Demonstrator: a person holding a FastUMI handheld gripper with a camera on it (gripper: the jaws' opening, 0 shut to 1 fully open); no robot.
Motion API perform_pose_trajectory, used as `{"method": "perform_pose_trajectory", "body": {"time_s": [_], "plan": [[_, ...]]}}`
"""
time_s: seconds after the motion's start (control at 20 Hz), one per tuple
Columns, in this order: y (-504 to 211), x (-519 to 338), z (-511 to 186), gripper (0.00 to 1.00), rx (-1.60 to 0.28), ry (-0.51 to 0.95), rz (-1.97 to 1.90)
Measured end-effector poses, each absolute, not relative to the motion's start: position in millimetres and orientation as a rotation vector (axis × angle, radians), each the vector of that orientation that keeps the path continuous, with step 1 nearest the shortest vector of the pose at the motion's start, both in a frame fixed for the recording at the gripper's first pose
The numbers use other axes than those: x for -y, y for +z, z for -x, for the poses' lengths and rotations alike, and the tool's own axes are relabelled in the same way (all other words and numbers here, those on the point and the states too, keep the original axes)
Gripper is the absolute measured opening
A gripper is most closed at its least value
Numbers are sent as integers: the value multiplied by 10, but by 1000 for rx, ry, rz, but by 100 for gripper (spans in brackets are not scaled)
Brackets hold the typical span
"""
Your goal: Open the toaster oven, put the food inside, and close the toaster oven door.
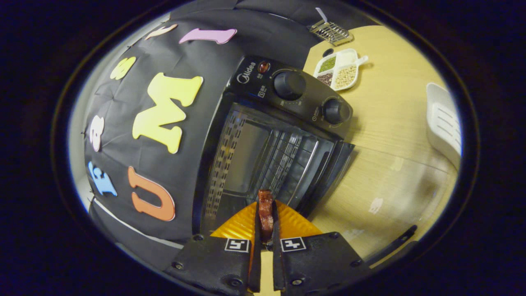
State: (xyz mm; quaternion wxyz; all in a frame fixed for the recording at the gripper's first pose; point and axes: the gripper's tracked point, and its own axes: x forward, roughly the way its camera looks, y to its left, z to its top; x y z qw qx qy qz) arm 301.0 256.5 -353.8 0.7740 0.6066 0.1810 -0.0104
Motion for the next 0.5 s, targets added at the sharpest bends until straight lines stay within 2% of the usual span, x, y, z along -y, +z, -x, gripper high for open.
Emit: {"method": "perform_pose_trajectory", "body": {"time_s": [0.25, 0.5], "plan": [[-3627, -2604, -3387, 15, -368, -79, -1300], [-3785, -2650, -3399, 19, -401, -111, -1237]]}}
